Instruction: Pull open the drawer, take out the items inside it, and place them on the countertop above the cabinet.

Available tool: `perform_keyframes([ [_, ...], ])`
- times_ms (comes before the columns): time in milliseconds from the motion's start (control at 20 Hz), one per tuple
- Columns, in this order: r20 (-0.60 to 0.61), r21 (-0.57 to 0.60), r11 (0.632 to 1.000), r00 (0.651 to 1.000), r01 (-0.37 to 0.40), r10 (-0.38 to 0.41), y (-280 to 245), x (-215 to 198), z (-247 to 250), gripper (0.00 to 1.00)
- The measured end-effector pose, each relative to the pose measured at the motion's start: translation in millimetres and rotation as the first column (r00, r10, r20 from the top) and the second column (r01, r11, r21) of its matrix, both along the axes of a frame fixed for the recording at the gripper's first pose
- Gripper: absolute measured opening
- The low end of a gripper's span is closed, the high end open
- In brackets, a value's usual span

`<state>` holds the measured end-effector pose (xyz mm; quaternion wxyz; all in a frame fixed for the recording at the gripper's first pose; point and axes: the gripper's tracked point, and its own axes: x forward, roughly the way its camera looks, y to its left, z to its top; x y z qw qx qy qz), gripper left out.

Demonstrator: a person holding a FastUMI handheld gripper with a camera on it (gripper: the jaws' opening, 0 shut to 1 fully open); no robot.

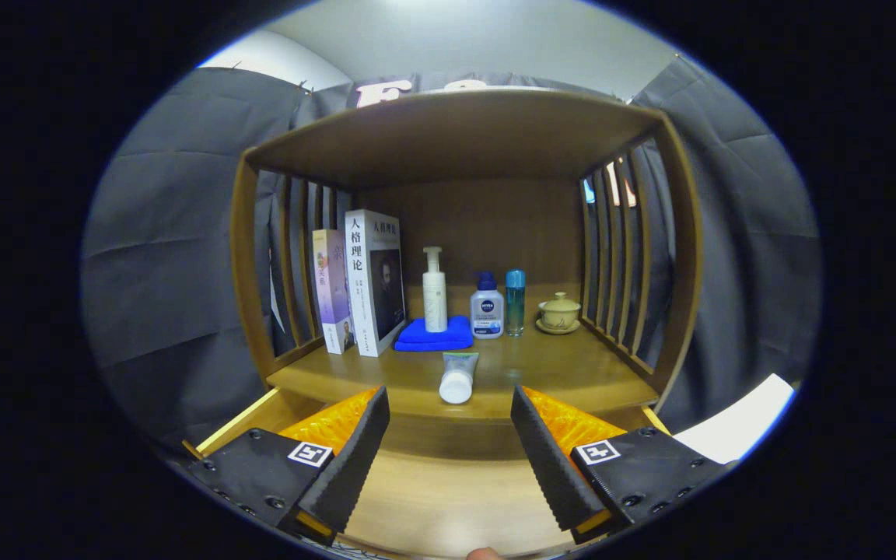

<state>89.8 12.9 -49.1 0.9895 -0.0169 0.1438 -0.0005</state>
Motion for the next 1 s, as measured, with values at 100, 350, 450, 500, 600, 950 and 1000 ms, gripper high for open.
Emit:
perform_keyframes([
  [100, 0.038, -0.020, 1.000, 0.999, -0.005, 0.006, 4.1, -21.8, 2.1, 0.98],
  [350, 0.115, -0.025, 0.999, 0.993, -0.022, 0.025, 14.1, -71.0, -1.4, 0.98],
  [450, 0.121, -0.029, 0.999, 0.992, -0.031, 0.034, 18.8, -87.1, -11.4, 0.98],
  [500, 0.119, -0.030, 0.999, 0.992, -0.035, 0.039, 20.8, -94.6, -16.9, 0.98],
  [600, 0.128, -0.034, 0.999, 0.991, -0.036, 0.040, 22.9, -108.9, -25.8, 0.98],
  [950, 0.103, -0.098, 0.989, 0.987, -0.115, 0.125, 49.1, -143.7, -75.0, 1.00],
  [1000, 0.081, -0.101, 0.988, 0.989, -0.115, 0.123, 50.4, -147.6, -85.6, 1.00],
])
